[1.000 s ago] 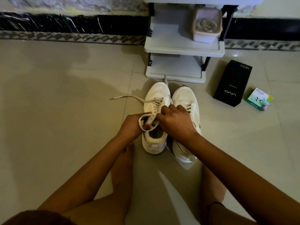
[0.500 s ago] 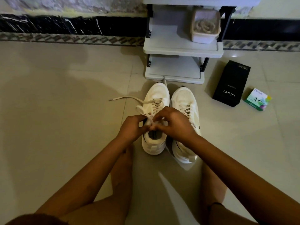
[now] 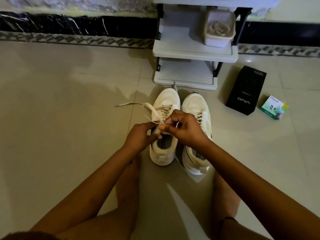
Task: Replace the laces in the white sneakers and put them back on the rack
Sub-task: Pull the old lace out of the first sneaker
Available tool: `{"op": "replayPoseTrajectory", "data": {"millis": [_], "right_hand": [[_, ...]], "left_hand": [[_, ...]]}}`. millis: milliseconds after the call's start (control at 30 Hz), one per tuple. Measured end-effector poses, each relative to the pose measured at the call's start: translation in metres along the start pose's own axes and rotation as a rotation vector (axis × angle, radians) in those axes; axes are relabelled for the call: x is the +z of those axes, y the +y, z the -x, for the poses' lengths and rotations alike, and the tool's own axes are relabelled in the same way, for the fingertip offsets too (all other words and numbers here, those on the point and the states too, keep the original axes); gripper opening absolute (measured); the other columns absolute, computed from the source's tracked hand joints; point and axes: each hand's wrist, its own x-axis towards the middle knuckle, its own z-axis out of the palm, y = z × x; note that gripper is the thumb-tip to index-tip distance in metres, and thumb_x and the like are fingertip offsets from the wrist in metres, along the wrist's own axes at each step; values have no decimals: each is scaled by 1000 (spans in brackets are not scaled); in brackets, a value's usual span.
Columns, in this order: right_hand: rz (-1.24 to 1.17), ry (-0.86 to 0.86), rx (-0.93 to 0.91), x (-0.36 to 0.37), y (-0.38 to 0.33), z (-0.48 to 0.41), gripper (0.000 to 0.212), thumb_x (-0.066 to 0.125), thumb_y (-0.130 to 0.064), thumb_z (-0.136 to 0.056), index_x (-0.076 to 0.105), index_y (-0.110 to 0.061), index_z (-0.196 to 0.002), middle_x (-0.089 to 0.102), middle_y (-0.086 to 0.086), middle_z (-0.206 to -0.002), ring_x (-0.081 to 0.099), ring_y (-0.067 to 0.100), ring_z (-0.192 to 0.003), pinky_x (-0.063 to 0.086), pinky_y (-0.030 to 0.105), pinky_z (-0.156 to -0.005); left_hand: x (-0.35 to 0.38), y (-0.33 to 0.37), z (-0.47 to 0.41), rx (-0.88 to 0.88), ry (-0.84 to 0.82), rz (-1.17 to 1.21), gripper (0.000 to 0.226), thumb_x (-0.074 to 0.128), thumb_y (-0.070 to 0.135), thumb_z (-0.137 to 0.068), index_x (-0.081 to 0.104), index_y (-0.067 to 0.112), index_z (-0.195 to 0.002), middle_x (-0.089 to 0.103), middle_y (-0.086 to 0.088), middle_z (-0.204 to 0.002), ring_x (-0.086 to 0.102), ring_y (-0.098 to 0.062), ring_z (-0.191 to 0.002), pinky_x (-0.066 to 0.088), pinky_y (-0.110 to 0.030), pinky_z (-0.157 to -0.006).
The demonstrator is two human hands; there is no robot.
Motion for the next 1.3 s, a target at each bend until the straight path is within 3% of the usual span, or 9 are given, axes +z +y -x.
{"op": "replayPoseTrajectory", "data": {"millis": [67, 167, 367, 500, 633, 700, 833, 1067, 1300], "right_hand": [[187, -37, -18, -3, 8, 3, 10, 74, -23, -79, 72, -23, -89, 58, -8, -86, 54, 4, -77, 46, 24, -68], [818, -66, -198, -4, 23, 7, 34, 82, -29, -67, 73, -20, -99, 63, 6, -93, 62, 25, -79, 47, 32, -62], [1008, 60, -337, 10, 25, 4, 18, 84, -24, -65, 74, -16, -78, 62, 8, -76, 61, 28, -64, 47, 33, -54], [591, 33, -106, 7, 17, -3, 11, 75, -16, -76, 72, -9, -85, 58, 1, -87, 58, 20, -78, 49, 32, -66], [16, -31, 73, -3, 2, -6, 5, 71, -10, -80, 69, -11, -85, 51, -9, -86, 52, 2, -78, 43, 10, -73], [42, -44, 78, -3, 0, -5, 7, 71, -15, -81, 67, -17, -86, 53, -6, -91, 54, 7, -82, 46, 17, -76], [836, -113, -117, -4, 21, -3, 33, 72, -31, -80, 68, -23, -112, 59, 6, -108, 59, 25, -94, 50, 36, -73], [1089, 10, -392, 7, 19, 0, 23, 85, -22, -58, 74, -15, -76, 64, 7, -76, 61, 26, -63, 46, 30, -53], [234, -98, 68, -7, 9, -8, 12, 75, -18, -77, 71, -11, -87, 50, -14, -83, 51, 7, -77, 46, 28, -74]], "left_hand": [[0, 1, 1, 7, 0, 4, 47, 73, 24, -80, 60, 20, -125, 66, -6, -118, 60, -23, -109, 47, -34, -90], [0, 0, 1, 18, 1, 1, 47, 73, 24, -79, 61, 19, -124, 66, -7, -118, 60, -23, -109, 48, -35, -89], [1, 0, 0, 22, -1, 7, 50, 74, 24, -79, 59, 19, -127, 64, -6, -122, 58, -23, -113, 47, -33, -92], [1, -3, -1, 13, 4, -1, 50, 74, 24, -79, 59, 18, -126, 64, -6, -122, 59, -22, -113, 45, -31, -91], [2, -7, -2, 25, 17, -2, 50, 74, 27, -78, 60, 19, -126, 66, -5, -119, 61, -21, -107, 46, -30, -86], [3, -6, -2, 28, 18, 2, 49, 74, 27, -78, 60, 20, -125, 66, -5, -118, 61, -21, -105, 46, -30, -85], [3, -5, -2, 35, 9, 16, 48, 75, 25, -78, 61, 21, -124, 66, -3, -120, 59, -21, -112, 46, -32, -91], [3, -4, -2, 42, 14, 12, 49, 75, 24, -77, 61, 20, -124, 65, -3, -120, 59, -19, -112, 44, -27, -88], [-1, -7, 0, 28, 27, 29, 50, 76, 20, -77, 61, 17, -125, 63, -4, -124, 56, -17, -115, 36, -14, -84]]}}
